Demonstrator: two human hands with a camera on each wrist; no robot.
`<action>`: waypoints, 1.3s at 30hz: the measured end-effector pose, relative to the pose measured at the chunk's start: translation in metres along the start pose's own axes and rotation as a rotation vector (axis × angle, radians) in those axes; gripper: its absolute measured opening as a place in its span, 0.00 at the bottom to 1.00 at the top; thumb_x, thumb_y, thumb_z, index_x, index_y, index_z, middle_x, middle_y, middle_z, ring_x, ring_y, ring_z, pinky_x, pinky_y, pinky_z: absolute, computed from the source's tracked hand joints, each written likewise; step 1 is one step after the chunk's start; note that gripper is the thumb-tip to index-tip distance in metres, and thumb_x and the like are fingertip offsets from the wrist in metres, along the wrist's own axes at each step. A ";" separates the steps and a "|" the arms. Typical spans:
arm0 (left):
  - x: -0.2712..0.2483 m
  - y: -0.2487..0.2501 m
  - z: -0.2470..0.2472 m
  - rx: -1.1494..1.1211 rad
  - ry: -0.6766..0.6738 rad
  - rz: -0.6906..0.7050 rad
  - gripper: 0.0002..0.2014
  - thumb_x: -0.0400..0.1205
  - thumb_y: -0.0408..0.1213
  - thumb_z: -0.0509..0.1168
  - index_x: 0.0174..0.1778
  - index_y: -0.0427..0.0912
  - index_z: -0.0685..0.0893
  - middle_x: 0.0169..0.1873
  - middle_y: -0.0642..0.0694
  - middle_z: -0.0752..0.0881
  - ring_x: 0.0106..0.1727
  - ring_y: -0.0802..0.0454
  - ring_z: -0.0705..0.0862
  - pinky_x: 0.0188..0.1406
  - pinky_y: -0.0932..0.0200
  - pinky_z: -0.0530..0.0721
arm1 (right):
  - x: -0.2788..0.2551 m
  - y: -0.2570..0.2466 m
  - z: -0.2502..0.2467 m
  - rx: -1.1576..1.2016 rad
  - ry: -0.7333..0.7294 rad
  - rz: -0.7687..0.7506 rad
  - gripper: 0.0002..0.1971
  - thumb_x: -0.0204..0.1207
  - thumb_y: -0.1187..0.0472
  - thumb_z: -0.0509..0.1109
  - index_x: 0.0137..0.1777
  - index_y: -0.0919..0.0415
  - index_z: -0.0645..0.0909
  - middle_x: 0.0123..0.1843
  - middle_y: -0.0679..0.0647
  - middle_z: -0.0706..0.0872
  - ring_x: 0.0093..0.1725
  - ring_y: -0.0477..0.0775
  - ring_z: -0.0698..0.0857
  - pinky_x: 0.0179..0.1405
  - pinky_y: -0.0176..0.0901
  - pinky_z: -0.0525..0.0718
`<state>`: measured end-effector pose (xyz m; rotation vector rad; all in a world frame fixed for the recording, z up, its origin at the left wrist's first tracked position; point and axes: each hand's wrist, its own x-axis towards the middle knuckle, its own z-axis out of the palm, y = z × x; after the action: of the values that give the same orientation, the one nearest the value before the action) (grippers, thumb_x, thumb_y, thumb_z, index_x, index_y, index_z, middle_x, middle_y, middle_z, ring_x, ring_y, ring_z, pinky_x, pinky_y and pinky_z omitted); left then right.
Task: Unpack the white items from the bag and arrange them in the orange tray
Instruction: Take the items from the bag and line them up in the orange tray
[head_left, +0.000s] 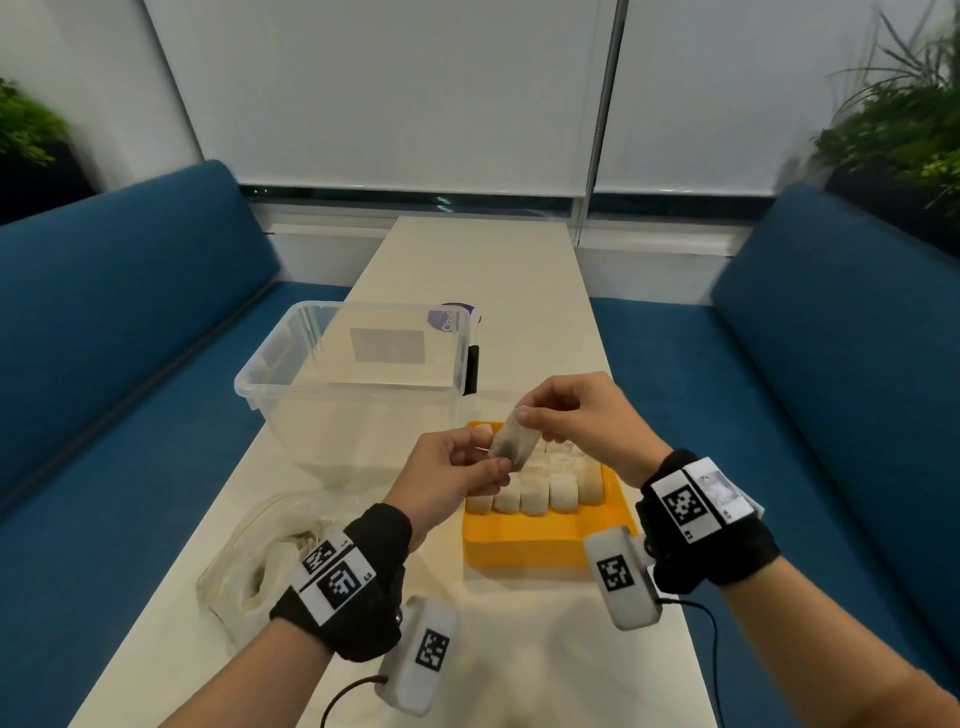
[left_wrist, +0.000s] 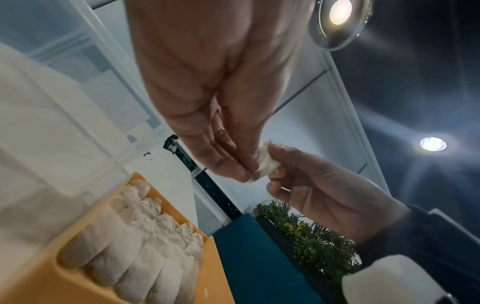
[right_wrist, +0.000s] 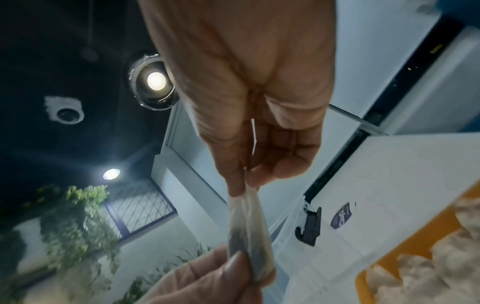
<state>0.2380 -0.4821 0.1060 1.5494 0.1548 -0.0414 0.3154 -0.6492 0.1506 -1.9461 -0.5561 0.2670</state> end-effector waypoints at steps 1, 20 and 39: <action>0.000 0.000 0.000 0.019 0.007 0.005 0.15 0.78 0.27 0.71 0.61 0.30 0.83 0.41 0.36 0.90 0.38 0.55 0.90 0.39 0.66 0.86 | 0.000 -0.001 -0.001 -0.031 0.004 -0.025 0.06 0.74 0.62 0.74 0.49 0.63 0.88 0.40 0.52 0.89 0.33 0.40 0.83 0.35 0.31 0.82; -0.008 -0.020 -0.020 0.128 0.134 -0.113 0.07 0.83 0.34 0.67 0.56 0.45 0.86 0.54 0.44 0.88 0.51 0.49 0.88 0.48 0.58 0.87 | 0.023 0.068 -0.026 -1.033 -0.297 0.150 0.05 0.75 0.61 0.72 0.47 0.54 0.88 0.48 0.48 0.89 0.46 0.49 0.84 0.53 0.43 0.82; -0.023 -0.030 -0.047 0.111 0.251 -0.164 0.07 0.83 0.35 0.67 0.54 0.44 0.87 0.52 0.43 0.89 0.50 0.48 0.88 0.44 0.59 0.85 | 0.065 0.106 -0.008 -1.363 -0.278 0.249 0.12 0.80 0.67 0.60 0.56 0.54 0.82 0.57 0.53 0.85 0.60 0.58 0.83 0.68 0.55 0.68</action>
<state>0.2078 -0.4377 0.0785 1.6465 0.4849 0.0159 0.4032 -0.6601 0.0623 -3.3438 -0.7696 0.3600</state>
